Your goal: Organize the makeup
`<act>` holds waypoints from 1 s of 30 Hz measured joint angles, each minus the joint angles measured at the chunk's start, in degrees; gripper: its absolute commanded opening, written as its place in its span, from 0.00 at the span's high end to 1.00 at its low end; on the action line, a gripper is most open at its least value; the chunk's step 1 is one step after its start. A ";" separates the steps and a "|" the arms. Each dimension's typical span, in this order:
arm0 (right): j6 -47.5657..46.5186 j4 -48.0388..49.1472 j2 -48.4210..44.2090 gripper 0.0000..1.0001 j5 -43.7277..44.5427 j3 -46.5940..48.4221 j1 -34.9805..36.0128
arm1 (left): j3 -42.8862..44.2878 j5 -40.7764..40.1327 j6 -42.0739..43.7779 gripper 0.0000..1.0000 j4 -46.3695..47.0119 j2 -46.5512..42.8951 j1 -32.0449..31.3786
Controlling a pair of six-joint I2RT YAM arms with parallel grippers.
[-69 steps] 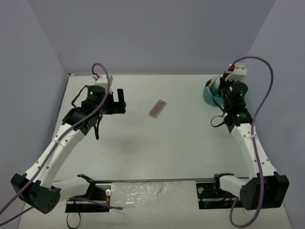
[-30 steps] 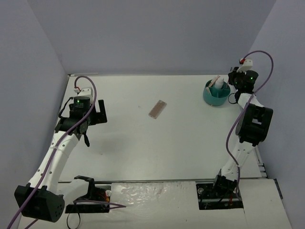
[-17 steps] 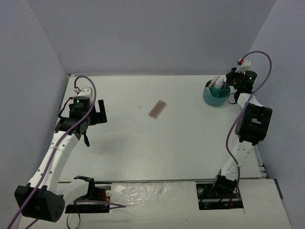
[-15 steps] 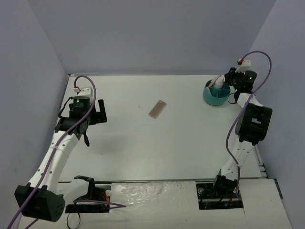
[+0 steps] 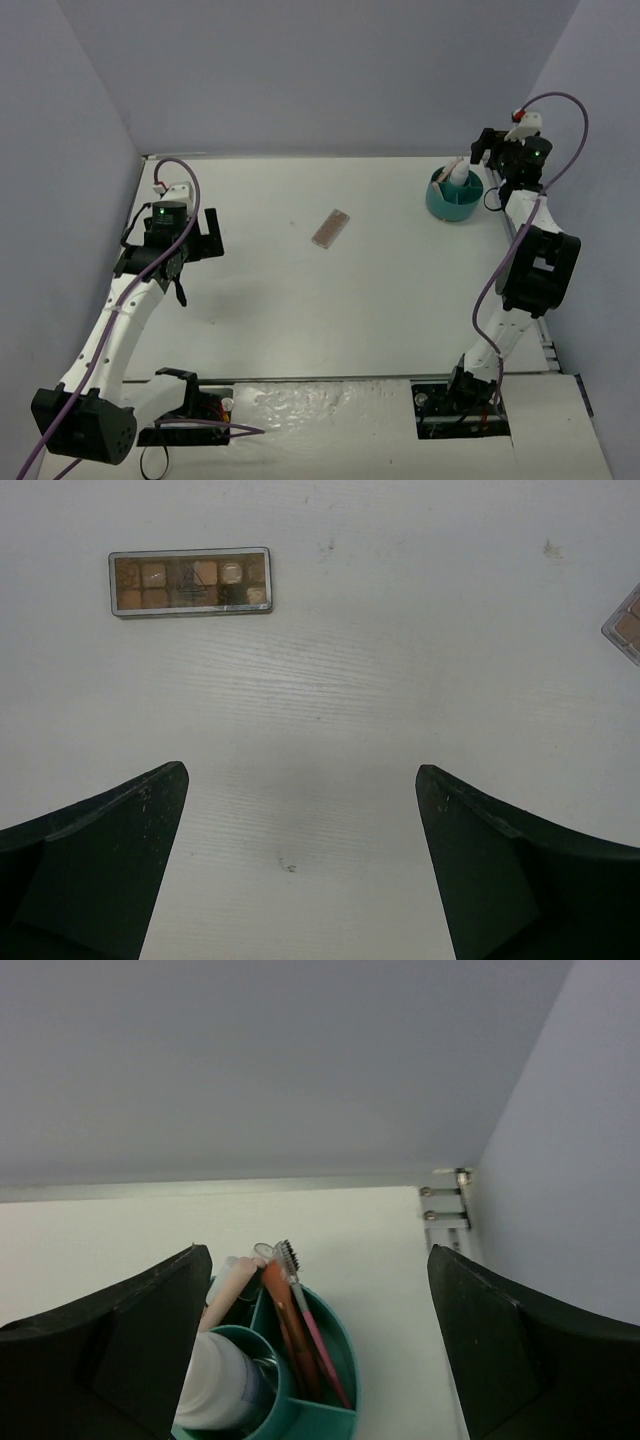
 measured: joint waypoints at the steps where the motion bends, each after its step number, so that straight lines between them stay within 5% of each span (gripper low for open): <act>1: 0.72 -1.00 -2.29 0.04 1.19 -0.40 0.00 | 0.00 0.09 -0.14 0.03 -0.13 0.00 0.11; 13: 11.74 -14.72 -35.17 0.00 13.31 -9.65 -0.02 | 0.00 1.42 -0.87 0.03 -0.63 1.17 0.22; 19: 18.64 -20.92 -48.51 0.00 10.83 -20.32 0.11 | 2.26 1.41 -0.70 0.03 -1.48 8.90 2.15; 30: 20.00 -23.48 -51.45 0.00 7.31 -30.07 14.85 | 14.00 2.48 13.38 0.03 -0.10 30.97 7.37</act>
